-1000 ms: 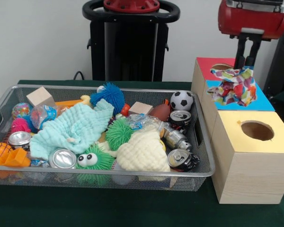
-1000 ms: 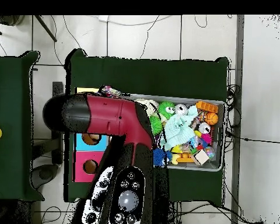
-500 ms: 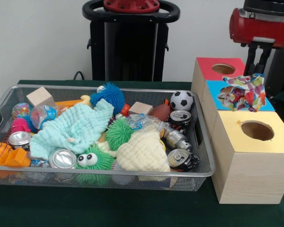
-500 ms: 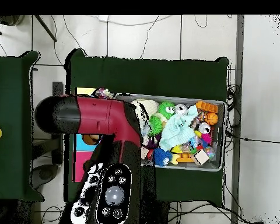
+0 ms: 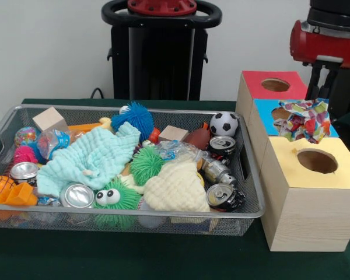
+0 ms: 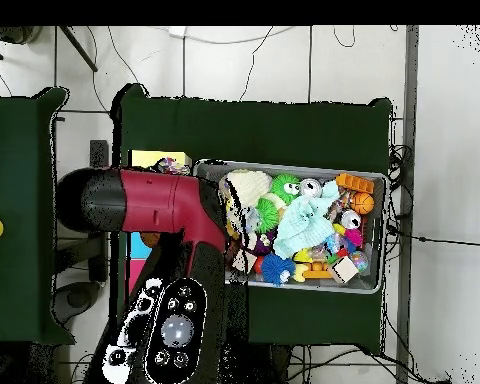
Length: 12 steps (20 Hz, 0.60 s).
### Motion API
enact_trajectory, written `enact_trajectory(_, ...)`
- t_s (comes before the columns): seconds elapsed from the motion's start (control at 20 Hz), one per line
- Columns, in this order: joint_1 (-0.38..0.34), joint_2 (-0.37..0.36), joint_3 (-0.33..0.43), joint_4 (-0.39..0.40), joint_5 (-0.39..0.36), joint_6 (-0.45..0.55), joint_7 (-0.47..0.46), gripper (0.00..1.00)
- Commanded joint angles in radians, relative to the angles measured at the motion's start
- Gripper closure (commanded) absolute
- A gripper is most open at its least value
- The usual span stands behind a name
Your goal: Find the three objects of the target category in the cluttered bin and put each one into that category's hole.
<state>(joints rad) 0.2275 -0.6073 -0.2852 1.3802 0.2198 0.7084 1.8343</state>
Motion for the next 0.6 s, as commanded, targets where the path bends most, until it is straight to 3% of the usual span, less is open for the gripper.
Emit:
enact_trajectory(0.05,0.014,0.060,0.016,-0.043,0.047,0.040,0.309,1.00)
enact_trajectory(0.3,0.045,0.097,-0.003,-0.127,0.055,0.097,0.370,1.00)
enact_trajectory(0.6,0.053,0.120,-0.009,-0.139,0.061,0.077,0.385,1.00)
